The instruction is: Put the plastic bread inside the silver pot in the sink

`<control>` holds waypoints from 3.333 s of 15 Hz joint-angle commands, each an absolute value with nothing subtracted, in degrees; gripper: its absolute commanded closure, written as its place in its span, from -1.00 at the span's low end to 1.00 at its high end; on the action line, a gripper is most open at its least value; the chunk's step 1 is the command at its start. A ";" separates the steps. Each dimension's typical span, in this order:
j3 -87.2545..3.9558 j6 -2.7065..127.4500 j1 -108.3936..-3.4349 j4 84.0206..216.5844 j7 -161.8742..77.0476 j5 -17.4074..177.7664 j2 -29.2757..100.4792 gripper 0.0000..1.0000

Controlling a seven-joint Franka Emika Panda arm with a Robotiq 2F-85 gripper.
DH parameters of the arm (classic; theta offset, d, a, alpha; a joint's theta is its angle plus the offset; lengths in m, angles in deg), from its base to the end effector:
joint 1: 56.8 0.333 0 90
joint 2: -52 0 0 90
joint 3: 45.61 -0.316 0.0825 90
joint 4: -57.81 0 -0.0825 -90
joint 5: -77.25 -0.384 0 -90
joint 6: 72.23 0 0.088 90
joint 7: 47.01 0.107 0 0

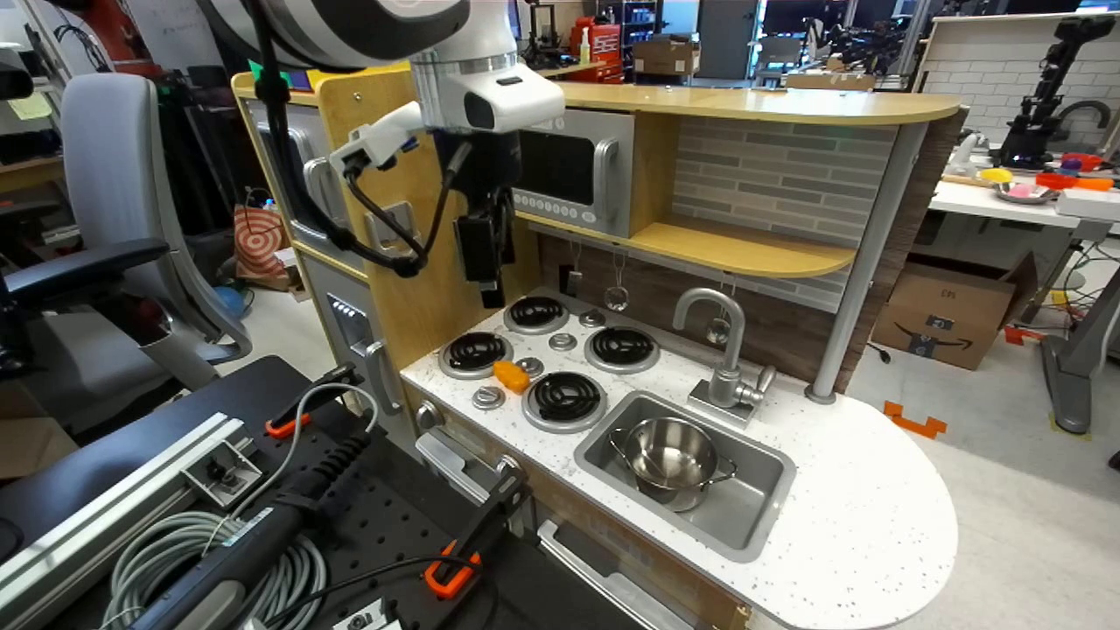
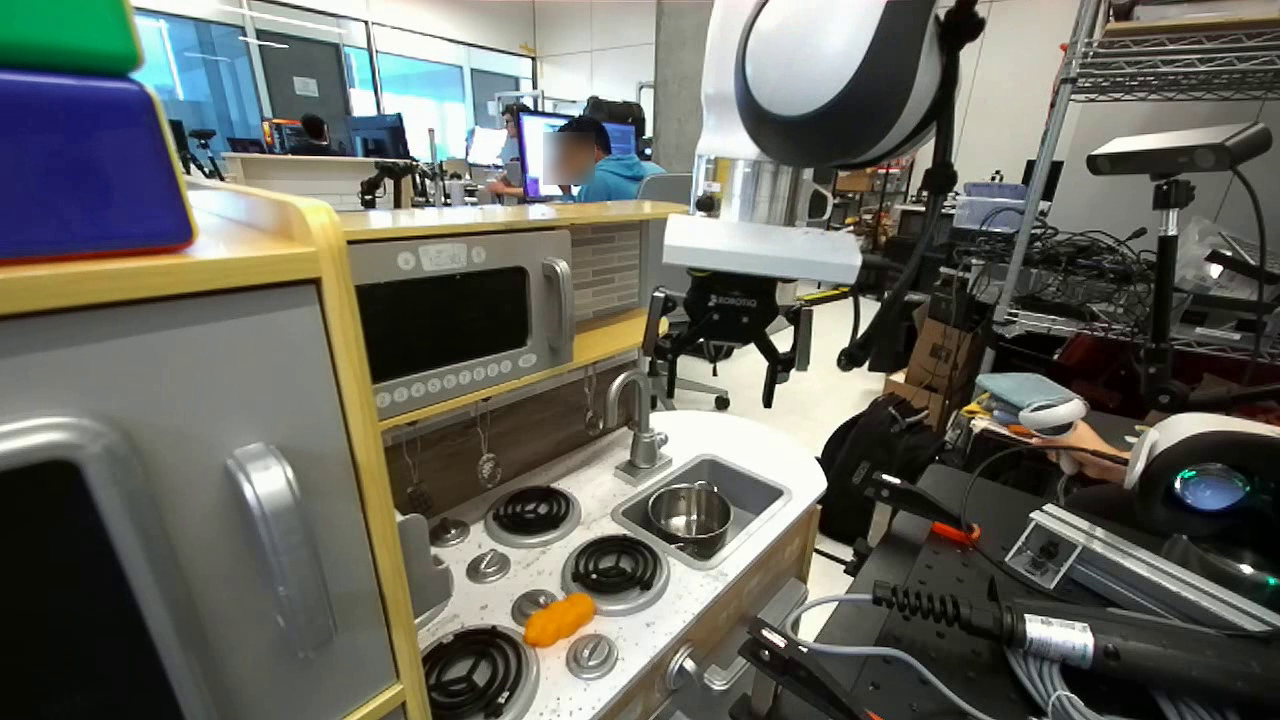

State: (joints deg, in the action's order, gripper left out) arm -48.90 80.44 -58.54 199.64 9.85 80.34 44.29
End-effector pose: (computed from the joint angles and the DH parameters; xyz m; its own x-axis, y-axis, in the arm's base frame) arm 0.4834 0.0151 0.2440 0.6055 -0.7945 0.0463 -0.7939 -0.6070 -0.0349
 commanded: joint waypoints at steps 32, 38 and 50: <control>-42.15 109.49 -36.58 172.88 38.49 59.39 -0.79 -1.00; -41.54 102.68 -37.35 165.10 41.91 55.33 -4.42 -1.00; -41.63 95.47 -39.39 159.64 48.63 57.15 -7.77 0.22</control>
State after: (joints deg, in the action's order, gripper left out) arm -41.42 97.34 -38.58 161.69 47.59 57.13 -6.53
